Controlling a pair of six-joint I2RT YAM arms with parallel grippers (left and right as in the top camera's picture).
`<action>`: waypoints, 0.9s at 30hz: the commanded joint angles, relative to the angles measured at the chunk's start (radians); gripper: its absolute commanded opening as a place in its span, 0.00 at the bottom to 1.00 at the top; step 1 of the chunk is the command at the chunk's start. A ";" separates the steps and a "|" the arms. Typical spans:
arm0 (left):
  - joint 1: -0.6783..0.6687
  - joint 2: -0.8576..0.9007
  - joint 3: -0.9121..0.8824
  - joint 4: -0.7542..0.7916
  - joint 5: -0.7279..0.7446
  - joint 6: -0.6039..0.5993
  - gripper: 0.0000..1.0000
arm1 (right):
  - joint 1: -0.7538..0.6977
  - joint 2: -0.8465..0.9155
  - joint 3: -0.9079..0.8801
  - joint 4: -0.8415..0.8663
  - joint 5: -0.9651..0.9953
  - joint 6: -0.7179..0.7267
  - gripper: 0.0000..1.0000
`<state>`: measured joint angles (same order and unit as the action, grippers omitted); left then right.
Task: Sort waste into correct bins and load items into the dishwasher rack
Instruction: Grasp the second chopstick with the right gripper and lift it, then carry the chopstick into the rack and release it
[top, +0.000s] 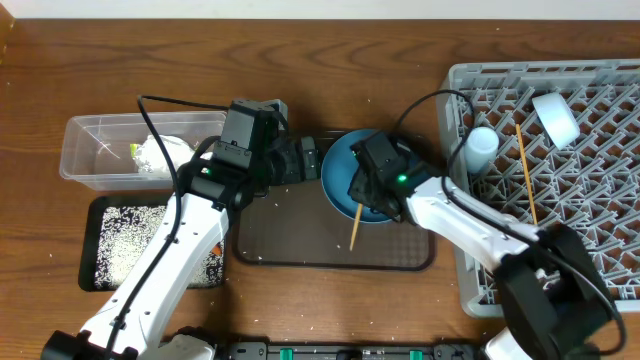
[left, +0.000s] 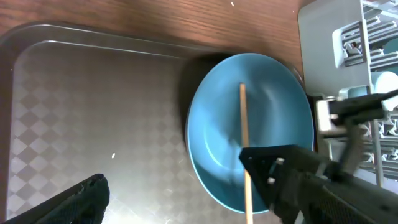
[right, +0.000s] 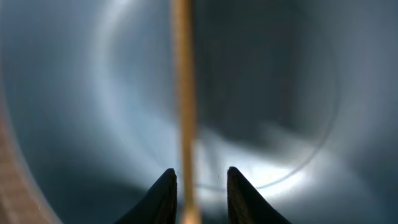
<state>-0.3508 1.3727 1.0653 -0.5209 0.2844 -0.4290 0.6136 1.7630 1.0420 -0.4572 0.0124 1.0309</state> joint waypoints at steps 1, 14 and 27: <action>-0.002 -0.014 0.012 -0.002 -0.009 0.009 0.98 | 0.012 0.039 -0.004 0.002 0.018 0.013 0.26; -0.002 -0.014 0.012 -0.002 -0.009 0.009 0.98 | 0.009 0.022 0.012 0.029 -0.019 -0.040 0.01; -0.002 -0.014 0.012 -0.002 -0.009 0.009 0.98 | -0.187 -0.406 0.064 -0.140 0.061 -0.549 0.01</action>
<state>-0.3508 1.3727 1.0653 -0.5209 0.2844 -0.4290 0.5003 1.4338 1.0969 -0.5549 -0.0109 0.6369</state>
